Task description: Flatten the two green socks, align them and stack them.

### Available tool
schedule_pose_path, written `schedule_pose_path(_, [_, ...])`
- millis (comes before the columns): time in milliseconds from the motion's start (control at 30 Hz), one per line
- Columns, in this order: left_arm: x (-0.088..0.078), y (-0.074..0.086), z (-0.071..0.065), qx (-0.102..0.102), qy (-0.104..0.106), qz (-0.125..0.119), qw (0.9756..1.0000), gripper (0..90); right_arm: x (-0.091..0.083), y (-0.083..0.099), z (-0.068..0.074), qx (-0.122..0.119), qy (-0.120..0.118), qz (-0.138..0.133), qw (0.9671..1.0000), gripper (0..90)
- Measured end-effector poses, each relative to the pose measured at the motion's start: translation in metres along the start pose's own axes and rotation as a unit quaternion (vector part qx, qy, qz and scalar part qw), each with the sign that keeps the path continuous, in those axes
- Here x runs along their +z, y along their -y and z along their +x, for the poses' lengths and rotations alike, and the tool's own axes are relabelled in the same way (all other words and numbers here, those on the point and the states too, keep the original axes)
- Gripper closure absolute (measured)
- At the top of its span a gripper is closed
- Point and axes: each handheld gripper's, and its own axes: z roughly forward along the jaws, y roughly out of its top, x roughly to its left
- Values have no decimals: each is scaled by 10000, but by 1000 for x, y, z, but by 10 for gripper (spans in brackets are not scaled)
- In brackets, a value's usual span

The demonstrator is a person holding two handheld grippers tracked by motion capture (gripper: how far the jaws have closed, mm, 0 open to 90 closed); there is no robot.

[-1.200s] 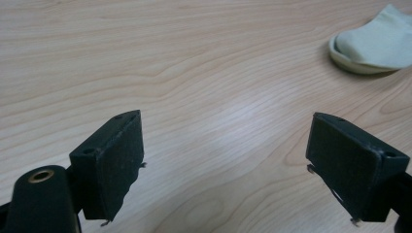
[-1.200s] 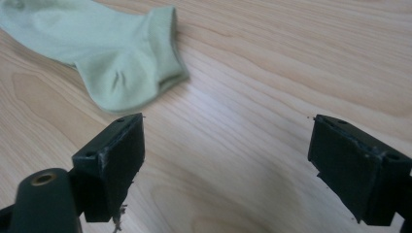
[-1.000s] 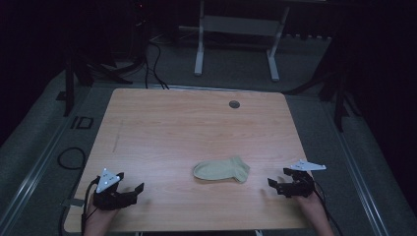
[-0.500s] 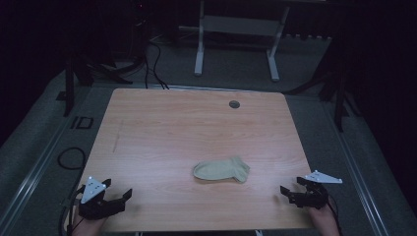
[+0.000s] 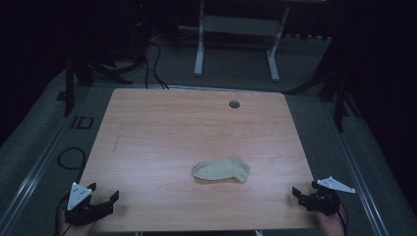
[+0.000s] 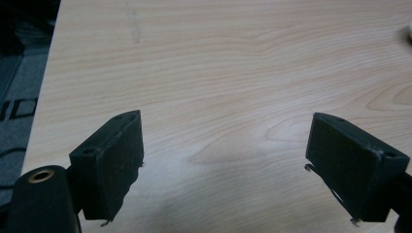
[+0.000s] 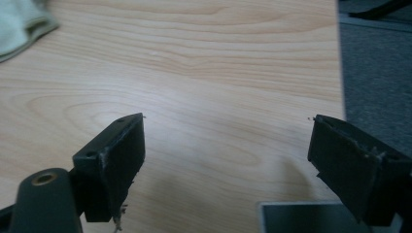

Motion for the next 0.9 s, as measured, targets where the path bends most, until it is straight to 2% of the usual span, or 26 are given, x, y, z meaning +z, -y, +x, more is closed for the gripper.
schedule_pose_path(133, [-1,2,3,-124,-220,-74,9997,140,1,2,-2,47,128,-86,9999,134])
schedule_pose_path(333, [2,4,3,-251,-459,-14,9986,140,2,2,-2,18,224,-91,9997,133])
schedule_pose_path(533, [0,3,7,-448,-643,-39,9969,140,1,3,-5,56,326,-63,9994,134])
schedule_pose_path(667, [-2,5,12,-608,-818,-31,9948,140,1,3,-6,121,367,-88,9992,133])
schedule_pose_path(833, [-5,8,18,-845,-903,-87,9923,140,1,3,-6,117,359,-61,9993,133])
schedule_pose_path(900, [-5,9,18,-869,-894,-97,9921,140,2,4,-6,84,380,-40,9992,134])
